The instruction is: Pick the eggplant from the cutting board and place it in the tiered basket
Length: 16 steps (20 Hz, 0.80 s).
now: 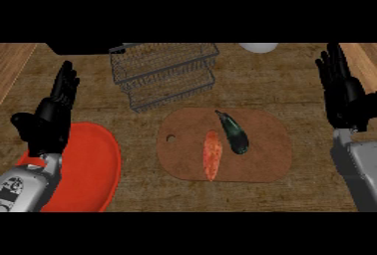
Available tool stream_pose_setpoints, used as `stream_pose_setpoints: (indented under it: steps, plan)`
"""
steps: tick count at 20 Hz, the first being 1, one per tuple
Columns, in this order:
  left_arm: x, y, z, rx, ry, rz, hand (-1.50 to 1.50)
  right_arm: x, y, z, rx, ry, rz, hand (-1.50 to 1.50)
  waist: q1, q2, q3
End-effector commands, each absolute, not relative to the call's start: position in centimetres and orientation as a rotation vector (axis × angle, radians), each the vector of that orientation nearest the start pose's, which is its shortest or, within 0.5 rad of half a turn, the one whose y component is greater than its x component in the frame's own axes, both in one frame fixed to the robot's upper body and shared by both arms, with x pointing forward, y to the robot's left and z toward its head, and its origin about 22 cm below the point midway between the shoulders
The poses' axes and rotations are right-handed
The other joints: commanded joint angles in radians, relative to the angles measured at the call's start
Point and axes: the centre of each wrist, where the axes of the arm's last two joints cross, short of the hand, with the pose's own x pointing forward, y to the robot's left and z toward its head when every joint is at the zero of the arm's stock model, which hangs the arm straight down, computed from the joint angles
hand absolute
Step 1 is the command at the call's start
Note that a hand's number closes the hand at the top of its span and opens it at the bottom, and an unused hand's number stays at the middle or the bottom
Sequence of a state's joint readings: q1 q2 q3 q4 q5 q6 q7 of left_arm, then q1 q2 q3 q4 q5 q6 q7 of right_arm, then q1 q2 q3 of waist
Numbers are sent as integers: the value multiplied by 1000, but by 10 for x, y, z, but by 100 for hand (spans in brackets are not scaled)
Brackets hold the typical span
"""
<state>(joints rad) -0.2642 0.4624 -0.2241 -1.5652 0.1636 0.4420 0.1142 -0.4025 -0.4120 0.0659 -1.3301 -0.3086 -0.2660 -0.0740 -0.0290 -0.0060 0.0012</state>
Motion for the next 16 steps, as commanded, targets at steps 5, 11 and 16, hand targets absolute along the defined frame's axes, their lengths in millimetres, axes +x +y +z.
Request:
stream_pose_setpoints:
  steps: [5, 11, 16]
  plan:
    - [290, 211, 71, 224, -1747, -140, 0, 366, -268, 85, 462, -1694, -99, 150, 76, 32, 7]
    - [288, 197, 64, 147, -1714, -138, 0, 360, -246, 21, 790, -1328, -213, -150, 94, 50, 11]
    - [279, 198, 44, 158, -1682, -136, 0, 367, -318, 37, 1006, -1378, -31, -150, 72, 31, 5]
